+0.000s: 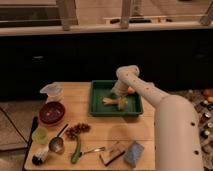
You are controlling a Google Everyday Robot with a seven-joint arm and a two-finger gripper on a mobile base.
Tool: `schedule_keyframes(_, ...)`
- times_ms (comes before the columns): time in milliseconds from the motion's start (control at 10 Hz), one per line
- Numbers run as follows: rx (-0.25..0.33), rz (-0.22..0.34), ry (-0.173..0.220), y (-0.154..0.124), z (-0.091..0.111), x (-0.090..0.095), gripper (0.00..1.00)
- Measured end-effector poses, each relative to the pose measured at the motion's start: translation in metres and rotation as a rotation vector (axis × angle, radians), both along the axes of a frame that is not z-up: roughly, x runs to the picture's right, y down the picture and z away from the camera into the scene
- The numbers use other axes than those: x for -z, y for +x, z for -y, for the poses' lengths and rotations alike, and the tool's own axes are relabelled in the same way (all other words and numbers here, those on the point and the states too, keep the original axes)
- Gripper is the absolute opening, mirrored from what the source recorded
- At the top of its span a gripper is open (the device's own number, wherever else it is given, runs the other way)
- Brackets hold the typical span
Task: Place banana in table surface
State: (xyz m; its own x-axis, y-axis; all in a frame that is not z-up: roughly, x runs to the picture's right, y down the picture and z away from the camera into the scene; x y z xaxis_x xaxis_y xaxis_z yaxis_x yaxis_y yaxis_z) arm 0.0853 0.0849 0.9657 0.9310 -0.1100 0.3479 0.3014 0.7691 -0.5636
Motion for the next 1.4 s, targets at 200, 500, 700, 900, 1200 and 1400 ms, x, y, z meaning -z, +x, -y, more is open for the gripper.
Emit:
schedule_keyframes(200,0.01,0.004,-0.014,-0.006,-0.002,-0.001,0.8)
schedule_keyframes(500,0.014,-0.008,-0.029,-0.006,-0.006,-0.001,0.56)
schedule_keyframes(700,0.01,-0.013,-0.023,-0.005,-0.004,0.001,0.37)
schedule_keyframes(900,0.009,-0.013,-0.018,-0.004,0.0,0.003,0.18)
schedule_keyframes(1200,0.015,-0.014,-0.021,-0.004,0.001,0.006,0.0)
schedule_keyframes(1400,0.026,-0.033,-0.02,-0.002,0.002,0.012,0.0)
